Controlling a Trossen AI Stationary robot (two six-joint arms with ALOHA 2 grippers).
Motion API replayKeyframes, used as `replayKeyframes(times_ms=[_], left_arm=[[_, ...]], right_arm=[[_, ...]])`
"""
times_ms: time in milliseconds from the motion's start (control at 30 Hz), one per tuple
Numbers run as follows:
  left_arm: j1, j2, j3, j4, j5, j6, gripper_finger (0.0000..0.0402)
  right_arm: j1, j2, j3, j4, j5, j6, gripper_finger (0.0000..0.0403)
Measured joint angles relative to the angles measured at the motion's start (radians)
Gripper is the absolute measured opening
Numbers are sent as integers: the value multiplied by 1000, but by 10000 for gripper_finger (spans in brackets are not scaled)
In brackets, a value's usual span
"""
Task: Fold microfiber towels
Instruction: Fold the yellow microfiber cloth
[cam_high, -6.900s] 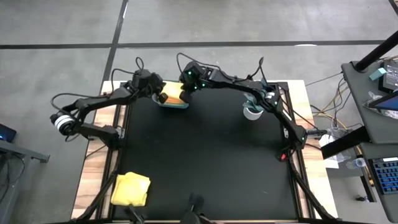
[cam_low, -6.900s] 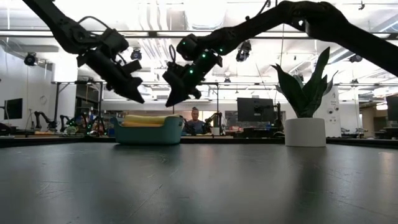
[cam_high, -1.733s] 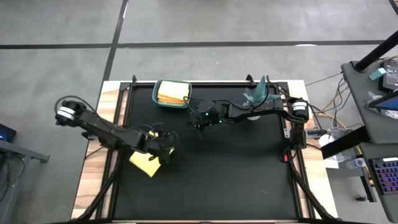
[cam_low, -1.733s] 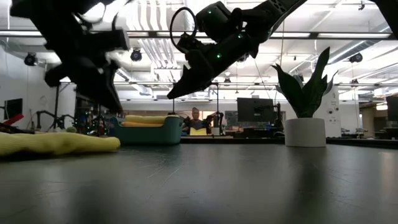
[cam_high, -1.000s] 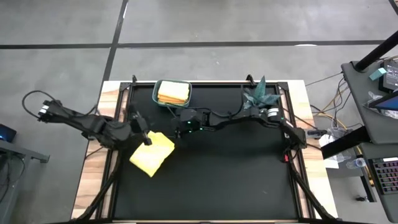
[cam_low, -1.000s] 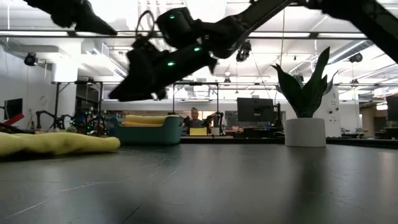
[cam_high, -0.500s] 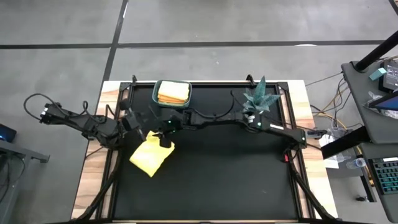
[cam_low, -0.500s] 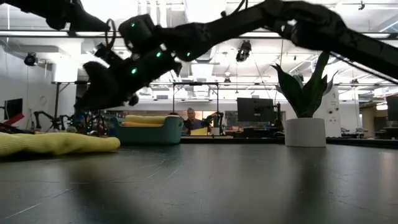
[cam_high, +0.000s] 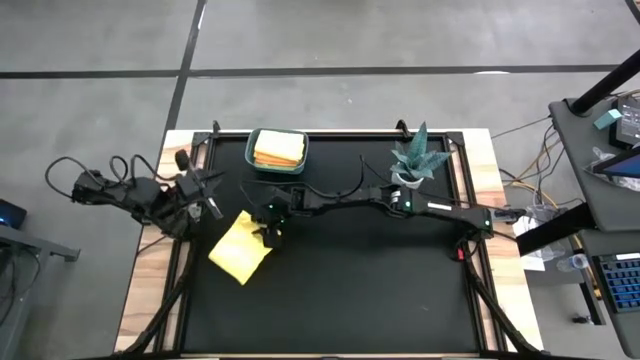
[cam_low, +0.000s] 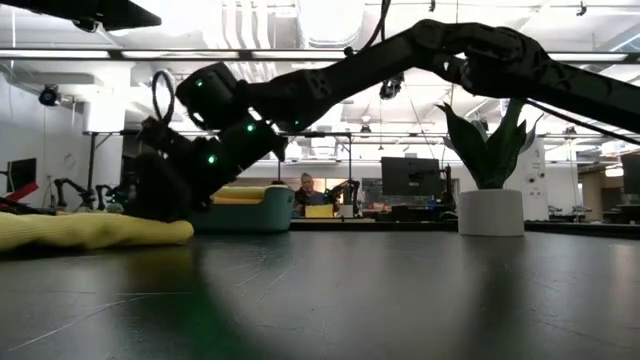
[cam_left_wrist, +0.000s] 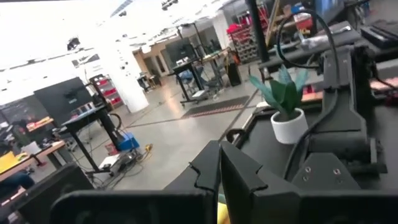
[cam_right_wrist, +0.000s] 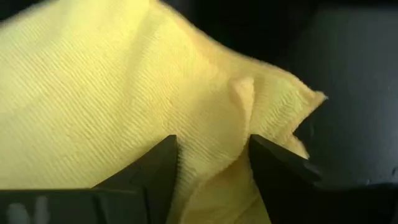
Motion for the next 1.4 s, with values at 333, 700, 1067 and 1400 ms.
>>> replayKeyframes(times_ms=[333, 700, 1067, 1400], left_arm=[[0, 11, 2, 6, 3, -1, 0], [0, 62, 1, 5, 4, -1, 0], [0, 152, -14, -1, 161, -28, 0], [0, 288, -13, 34, 183, -28, 79]], right_arm=[[0, -24, 2, -153, 28, -58, 108], [23, -144, -1, -445, 53, -163, 14], [93, -248, -1, -881, 270, -126, 13], [123, -313, -1, -1023, 361, -49, 13]])
